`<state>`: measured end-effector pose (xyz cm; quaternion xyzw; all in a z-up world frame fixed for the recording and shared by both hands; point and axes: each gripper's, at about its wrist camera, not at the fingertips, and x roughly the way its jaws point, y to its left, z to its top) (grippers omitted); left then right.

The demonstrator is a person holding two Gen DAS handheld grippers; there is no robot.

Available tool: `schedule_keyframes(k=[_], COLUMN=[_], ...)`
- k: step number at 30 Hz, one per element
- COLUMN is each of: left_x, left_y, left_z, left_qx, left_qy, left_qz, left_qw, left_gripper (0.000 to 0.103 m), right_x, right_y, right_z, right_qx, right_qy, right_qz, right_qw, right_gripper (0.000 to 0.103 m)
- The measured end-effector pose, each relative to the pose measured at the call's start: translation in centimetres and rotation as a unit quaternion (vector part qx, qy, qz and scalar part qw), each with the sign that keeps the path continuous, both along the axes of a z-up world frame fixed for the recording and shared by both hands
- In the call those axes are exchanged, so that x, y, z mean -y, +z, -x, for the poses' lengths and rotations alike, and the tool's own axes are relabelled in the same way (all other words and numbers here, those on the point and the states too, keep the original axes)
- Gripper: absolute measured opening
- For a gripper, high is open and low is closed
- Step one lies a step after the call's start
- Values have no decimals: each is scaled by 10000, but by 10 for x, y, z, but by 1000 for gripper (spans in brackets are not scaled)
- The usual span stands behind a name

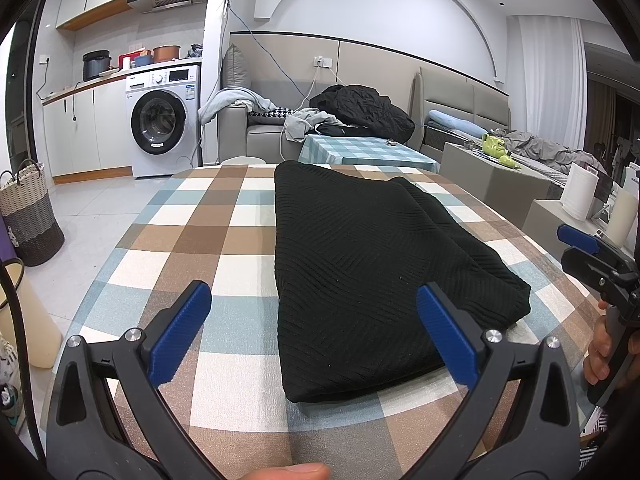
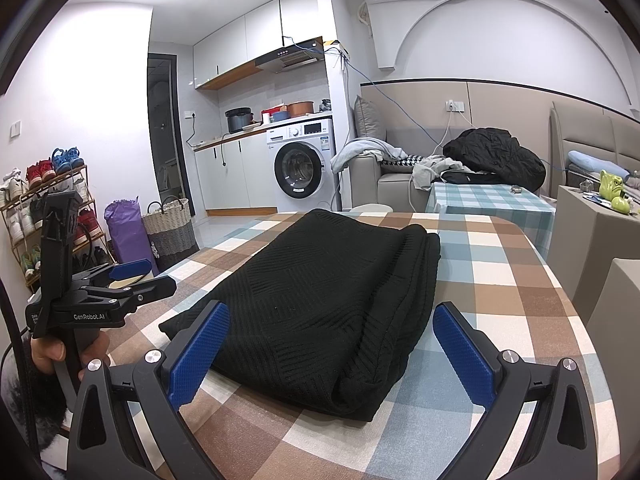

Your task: Fold small clothes

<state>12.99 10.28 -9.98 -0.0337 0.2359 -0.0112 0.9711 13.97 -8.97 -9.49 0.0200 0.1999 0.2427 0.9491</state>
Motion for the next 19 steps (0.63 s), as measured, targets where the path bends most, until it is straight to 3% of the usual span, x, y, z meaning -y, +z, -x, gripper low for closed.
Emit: schedule_keyframes(k=[19], left_x=[0], left_y=[-1], left_z=[0], left_qx=[8], left_qy=[-13], left_qz=[12], left_qw=[10000], left_gripper=[102], right_x=[0], right_y=[0], right_z=[0], right_qx=[-4], right_qy=[0], right_qz=[-4], right_qw=[10000], right_gripper=[103])
